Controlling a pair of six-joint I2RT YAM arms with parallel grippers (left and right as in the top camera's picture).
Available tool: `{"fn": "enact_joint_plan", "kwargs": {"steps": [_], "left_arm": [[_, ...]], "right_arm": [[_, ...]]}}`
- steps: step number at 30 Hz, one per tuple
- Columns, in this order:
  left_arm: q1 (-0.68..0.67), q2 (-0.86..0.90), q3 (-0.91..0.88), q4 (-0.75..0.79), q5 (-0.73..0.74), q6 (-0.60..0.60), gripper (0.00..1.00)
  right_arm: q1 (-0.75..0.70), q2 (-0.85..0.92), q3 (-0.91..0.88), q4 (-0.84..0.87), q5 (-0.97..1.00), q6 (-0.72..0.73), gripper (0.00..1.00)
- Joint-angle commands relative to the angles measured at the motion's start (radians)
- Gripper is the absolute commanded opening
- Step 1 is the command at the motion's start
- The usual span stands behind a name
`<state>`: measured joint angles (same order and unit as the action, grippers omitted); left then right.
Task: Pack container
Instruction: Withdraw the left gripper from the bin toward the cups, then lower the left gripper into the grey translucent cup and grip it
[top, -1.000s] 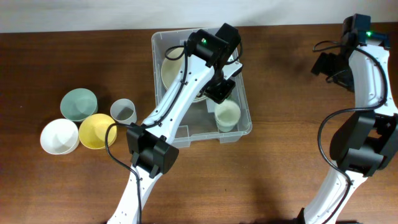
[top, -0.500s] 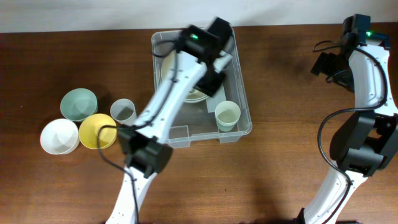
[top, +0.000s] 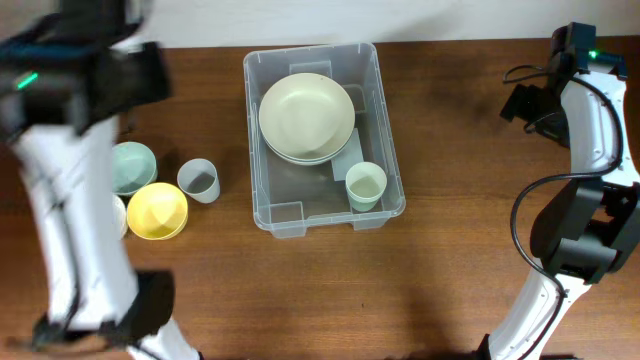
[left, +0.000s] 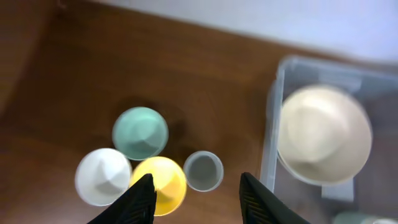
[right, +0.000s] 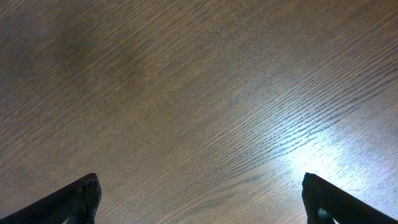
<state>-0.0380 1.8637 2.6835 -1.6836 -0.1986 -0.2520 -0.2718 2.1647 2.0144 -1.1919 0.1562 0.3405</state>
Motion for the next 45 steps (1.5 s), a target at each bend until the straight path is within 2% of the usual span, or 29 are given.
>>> {"fn": "enact_joint_plan", "kwargs": {"steps": [1, 6, 12, 14, 18, 23, 26, 29, 35, 45], "left_arm": [[0.013, -0.117, 0.004, -0.004, -0.023, -0.040, 0.45], [0.030, -0.186, -0.098, -0.004, -0.123, -0.093, 0.45], [0.083, -0.187, -0.526, 0.027, -0.093, -0.151, 0.46], [0.080, -0.187, -0.649, 0.079, -0.078, -0.130, 0.46], [0.071, -0.191, -0.821, 0.236, 0.027, -0.010, 0.46], [0.090, -0.191, -0.941, 0.320, 0.059, 0.050, 0.45], [0.110, -0.191, -0.991, 0.359, 0.128, 0.112, 0.33], [0.129, -0.191, -1.037, 0.422, 0.228, 0.206, 0.32], [0.150, -0.190, -1.151, 0.529, 0.230, 0.246, 0.41], [0.154, -0.181, -1.305, 0.690, 0.282, 0.269, 0.45]], "right_arm": [[-0.005, 0.000, 0.002, 0.001, 0.005, 0.005, 0.99], [-0.005, 0.000, 0.002, 0.001, 0.005, 0.005, 0.99], [-0.005, 0.000, 0.002, 0.001, 0.005, 0.005, 0.99], [-0.005, 0.000, 0.002, 0.001, 0.005, 0.005, 0.99], [-0.005, 0.000, 0.002, 0.001, 0.005, 0.005, 0.99], [-0.005, 0.000, 0.002, 0.001, 0.005, 0.005, 0.99], [-0.005, 0.000, 0.002, 0.001, 0.005, 0.005, 0.99], [-0.005, 0.000, 0.002, 0.001, 0.005, 0.005, 0.99], [-0.005, 0.000, 0.002, 0.001, 0.005, 0.005, 0.99], [-0.005, 0.000, 0.002, 0.001, 0.005, 0.005, 0.99]]}}
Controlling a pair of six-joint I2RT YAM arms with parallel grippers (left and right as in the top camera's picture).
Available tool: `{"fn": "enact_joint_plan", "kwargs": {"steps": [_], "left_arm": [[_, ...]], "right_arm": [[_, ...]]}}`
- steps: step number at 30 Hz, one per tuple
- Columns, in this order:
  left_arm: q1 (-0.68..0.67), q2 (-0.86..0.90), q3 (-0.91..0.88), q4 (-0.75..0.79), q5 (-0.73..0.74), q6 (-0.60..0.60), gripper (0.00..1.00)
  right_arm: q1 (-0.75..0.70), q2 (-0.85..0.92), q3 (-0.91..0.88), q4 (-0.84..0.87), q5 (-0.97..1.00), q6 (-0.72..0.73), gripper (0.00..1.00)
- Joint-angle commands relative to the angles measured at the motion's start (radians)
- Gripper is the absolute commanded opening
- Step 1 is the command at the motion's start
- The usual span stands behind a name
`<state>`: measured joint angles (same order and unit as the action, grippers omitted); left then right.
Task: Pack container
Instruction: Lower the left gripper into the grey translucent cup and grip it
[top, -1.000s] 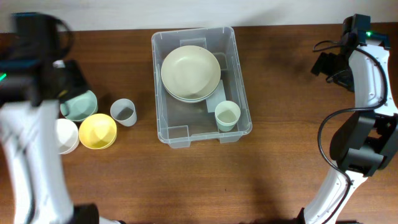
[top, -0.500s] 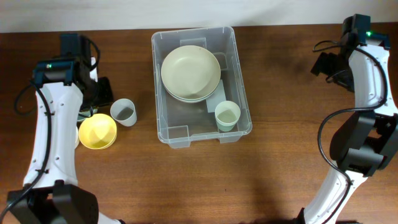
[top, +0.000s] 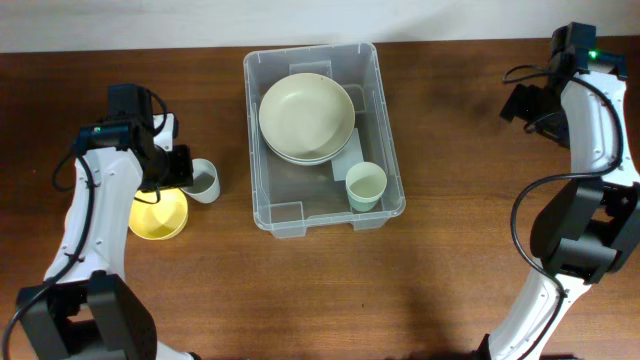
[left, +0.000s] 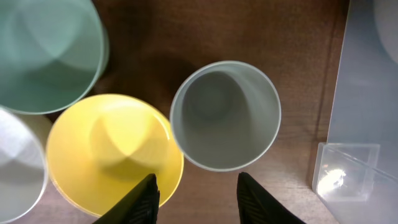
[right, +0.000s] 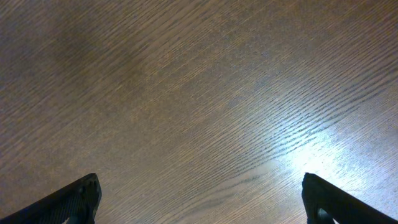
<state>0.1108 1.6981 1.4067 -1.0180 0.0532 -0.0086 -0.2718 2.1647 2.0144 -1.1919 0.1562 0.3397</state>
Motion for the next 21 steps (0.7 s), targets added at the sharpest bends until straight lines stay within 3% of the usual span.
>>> {"fn": "enact_joint_plan", "kwargs": {"steps": [1, 13, 21], "left_arm": [[0.005, -0.014, -0.036, 0.036, 0.030, 0.026, 0.45], [0.023, -0.008, -0.111, 0.145, -0.034, 0.026, 0.45], [0.023, 0.045, -0.142, 0.232, -0.026, 0.025, 0.40]], "right_arm": [[-0.005, 0.000, 0.002, 0.001, 0.005, 0.006, 0.99], [-0.005, 0.000, 0.002, 0.001, 0.005, 0.006, 0.99], [-0.005, 0.000, 0.002, 0.001, 0.005, 0.006, 0.99]]}}
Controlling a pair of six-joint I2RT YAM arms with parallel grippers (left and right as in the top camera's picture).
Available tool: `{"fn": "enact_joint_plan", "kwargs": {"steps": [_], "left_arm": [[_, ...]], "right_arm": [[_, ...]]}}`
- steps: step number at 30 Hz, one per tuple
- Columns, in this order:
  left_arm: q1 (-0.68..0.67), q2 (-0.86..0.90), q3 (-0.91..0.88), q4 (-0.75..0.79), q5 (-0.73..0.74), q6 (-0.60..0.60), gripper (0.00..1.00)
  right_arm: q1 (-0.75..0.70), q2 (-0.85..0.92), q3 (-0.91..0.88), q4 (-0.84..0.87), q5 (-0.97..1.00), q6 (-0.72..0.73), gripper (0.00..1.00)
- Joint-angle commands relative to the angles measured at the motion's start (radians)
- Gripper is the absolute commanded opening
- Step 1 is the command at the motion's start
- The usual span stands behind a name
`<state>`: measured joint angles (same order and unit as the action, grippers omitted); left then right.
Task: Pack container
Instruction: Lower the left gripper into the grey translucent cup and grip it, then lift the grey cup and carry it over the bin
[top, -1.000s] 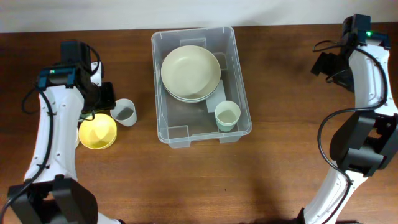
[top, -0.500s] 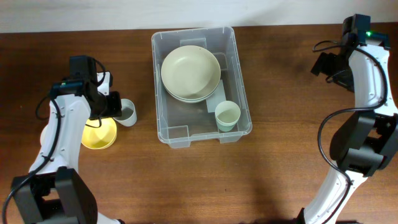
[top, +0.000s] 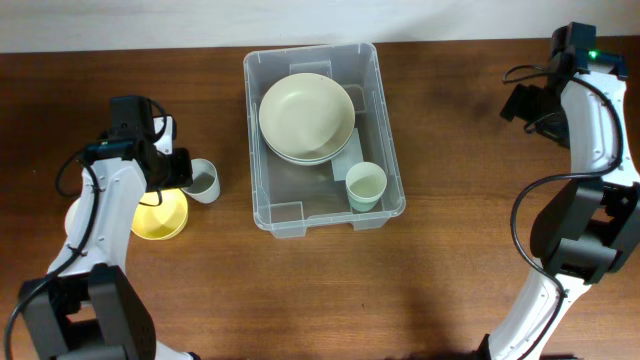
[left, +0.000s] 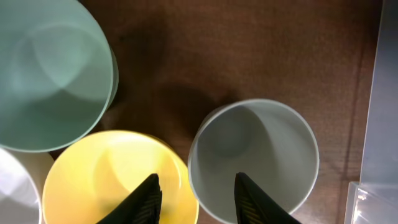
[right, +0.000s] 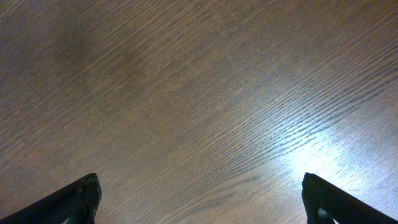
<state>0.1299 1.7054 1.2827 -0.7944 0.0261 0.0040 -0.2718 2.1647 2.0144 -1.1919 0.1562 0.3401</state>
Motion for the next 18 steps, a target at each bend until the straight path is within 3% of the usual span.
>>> {"fn": "enact_joint_plan", "kwargs": {"steps": [1, 9, 10, 12, 14, 18], "left_arm": [[0.004, 0.051, -0.019, 0.010, 0.007, 0.012, 0.40], [0.004, 0.122, -0.019, 0.045, 0.011, 0.012, 0.40], [0.004, 0.122, -0.019, 0.053, 0.011, 0.012, 0.36], [0.004, 0.123, -0.018, 0.068, 0.011, 0.012, 0.16], [0.004, 0.123, -0.006, 0.072, 0.011, 0.012, 0.03], [0.004, 0.118, 0.063, 0.051, 0.011, 0.012, 0.01]], "right_arm": [[-0.005, 0.000, 0.002, 0.001, 0.005, 0.005, 0.99], [-0.005, 0.000, 0.002, 0.001, 0.005, 0.005, 0.99], [-0.005, 0.000, 0.002, 0.001, 0.005, 0.005, 0.99], [-0.005, 0.000, 0.002, 0.001, 0.005, 0.005, 0.99], [-0.005, 0.000, 0.002, 0.001, 0.005, 0.005, 0.99], [-0.005, 0.000, 0.002, 0.001, 0.005, 0.005, 0.99]]}}
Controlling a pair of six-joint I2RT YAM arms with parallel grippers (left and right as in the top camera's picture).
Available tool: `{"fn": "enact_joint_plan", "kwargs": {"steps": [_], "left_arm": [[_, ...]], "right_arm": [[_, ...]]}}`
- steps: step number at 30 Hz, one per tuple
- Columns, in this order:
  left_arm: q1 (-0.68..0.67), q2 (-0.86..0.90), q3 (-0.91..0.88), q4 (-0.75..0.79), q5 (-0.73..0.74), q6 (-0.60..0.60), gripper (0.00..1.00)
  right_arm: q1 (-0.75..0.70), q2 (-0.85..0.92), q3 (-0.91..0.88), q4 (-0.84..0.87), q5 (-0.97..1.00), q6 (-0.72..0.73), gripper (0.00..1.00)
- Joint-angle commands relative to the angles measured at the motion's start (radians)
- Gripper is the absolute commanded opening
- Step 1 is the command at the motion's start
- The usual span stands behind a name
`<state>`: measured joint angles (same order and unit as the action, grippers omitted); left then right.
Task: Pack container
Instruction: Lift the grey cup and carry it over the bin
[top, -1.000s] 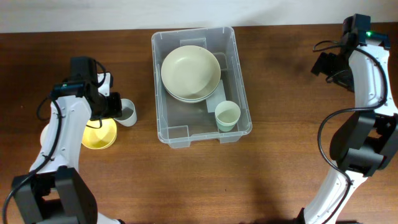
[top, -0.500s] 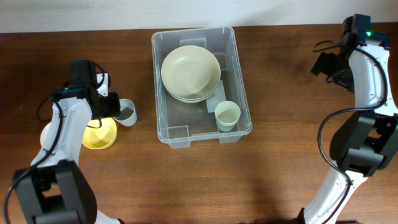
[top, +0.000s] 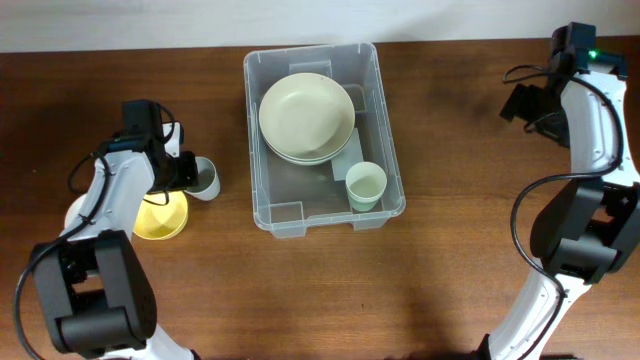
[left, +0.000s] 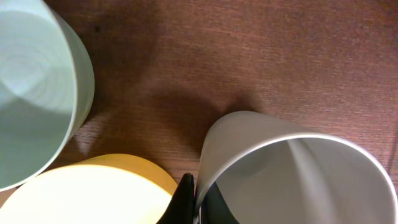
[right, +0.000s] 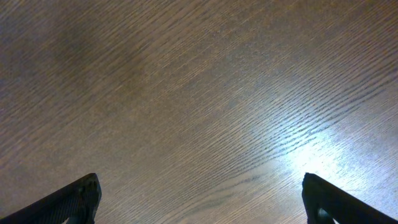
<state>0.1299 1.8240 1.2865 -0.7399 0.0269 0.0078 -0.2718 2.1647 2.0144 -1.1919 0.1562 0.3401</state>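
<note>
A grey cup (top: 204, 179) stands on the table left of the clear container (top: 392, 130). My left gripper (top: 189, 172) is shut on its left wall; in the left wrist view the gripper (left: 198, 199) has one finger outside the cup (left: 292, 180) and one inside. The container holds stacked cream bowls (top: 306, 118) and a pale green cup (top: 366, 185). A yellow bowl (top: 160, 216) sits beside the grey cup. My right gripper (top: 522, 103) hangs open at the far right, over bare wood (right: 199, 112).
A teal bowl (left: 31, 93) lies just left of the grey cup, mostly hidden under my left arm in the overhead view. A white bowl (top: 74, 212) peeks out left of the yellow one. The container's near wall (top: 330, 222) stands right of the cup.
My left gripper has come down lower and shut on the grey cup's left wall; before, its fingers stood open above the cup's rim. The right arm has not moved.
My left gripper was open high above the bowls and grey cup. Then it was low and open over the cup and yellow bowl, then closer still. Now it grips the cup's wall. The right arm stayed put throughout.
</note>
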Motion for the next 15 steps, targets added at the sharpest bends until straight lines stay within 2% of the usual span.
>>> {"fn": "enact_joint_plan", "kwargs": {"steps": [1, 7, 11, 15], "left_arm": [[0.004, -0.003, 0.084, -0.016, 0.011, 0.008, 0.01], [-0.011, -0.014, 0.347, -0.227, 0.032, 0.008, 0.01], [-0.057, -0.014, 0.546, -0.386, 0.155, 0.009, 0.01], [-0.148, -0.014, 0.677, -0.451, 0.253, 0.009, 0.01]], "right_arm": [[-0.005, 0.000, 0.002, 0.001, 0.005, 0.005, 0.99], [-0.005, 0.000, 0.002, 0.001, 0.005, 0.005, 0.99], [-0.005, 0.000, 0.002, 0.001, 0.005, 0.005, 0.99], [-0.005, 0.000, 0.002, 0.001, 0.005, 0.005, 0.99]]}}
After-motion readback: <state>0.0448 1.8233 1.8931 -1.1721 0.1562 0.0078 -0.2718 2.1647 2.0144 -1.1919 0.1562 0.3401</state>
